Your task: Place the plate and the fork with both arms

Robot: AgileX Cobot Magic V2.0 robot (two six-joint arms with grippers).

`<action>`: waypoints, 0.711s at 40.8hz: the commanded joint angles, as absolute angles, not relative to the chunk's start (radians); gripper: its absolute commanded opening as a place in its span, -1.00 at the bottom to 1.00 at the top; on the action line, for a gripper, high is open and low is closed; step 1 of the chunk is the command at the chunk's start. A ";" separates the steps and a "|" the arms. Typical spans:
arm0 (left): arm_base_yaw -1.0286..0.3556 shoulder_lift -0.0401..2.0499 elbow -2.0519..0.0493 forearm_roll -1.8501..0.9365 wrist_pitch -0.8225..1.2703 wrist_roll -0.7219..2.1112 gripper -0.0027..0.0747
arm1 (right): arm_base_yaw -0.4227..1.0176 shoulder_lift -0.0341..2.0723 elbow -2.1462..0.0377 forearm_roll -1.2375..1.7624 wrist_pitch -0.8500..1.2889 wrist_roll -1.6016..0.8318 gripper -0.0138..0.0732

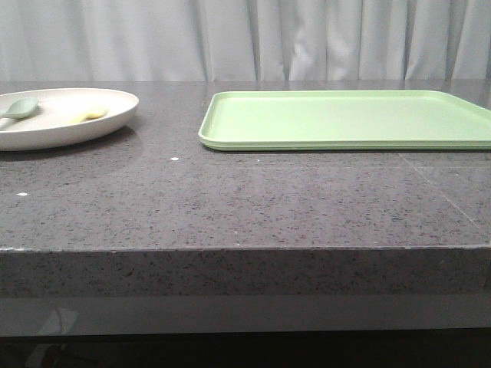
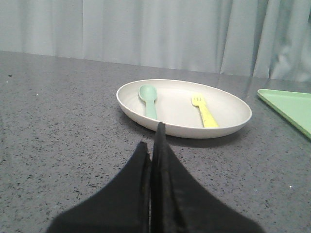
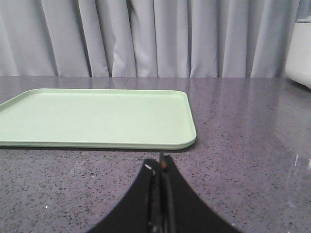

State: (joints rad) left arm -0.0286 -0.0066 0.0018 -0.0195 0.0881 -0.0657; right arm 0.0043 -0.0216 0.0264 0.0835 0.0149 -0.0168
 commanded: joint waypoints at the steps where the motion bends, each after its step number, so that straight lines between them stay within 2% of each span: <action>1: -0.030 -0.030 0.012 -0.027 0.007 -0.073 -0.98 | 0.005 -0.027 0.022 0.081 -0.068 -0.022 -0.84; 21: -0.030 -0.030 0.012 -0.027 0.007 -0.073 -0.98 | 0.005 -0.027 0.022 0.081 -0.068 -0.022 -0.84; 29: -0.030 -0.030 0.012 -0.016 -0.073 -0.073 -0.98 | 0.005 -0.027 0.022 0.081 -0.068 -0.022 -0.84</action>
State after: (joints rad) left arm -0.0286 -0.0066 0.0018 -0.0160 0.0381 -0.0657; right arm 0.0043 -0.0216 0.0264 0.0835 0.0149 -0.0168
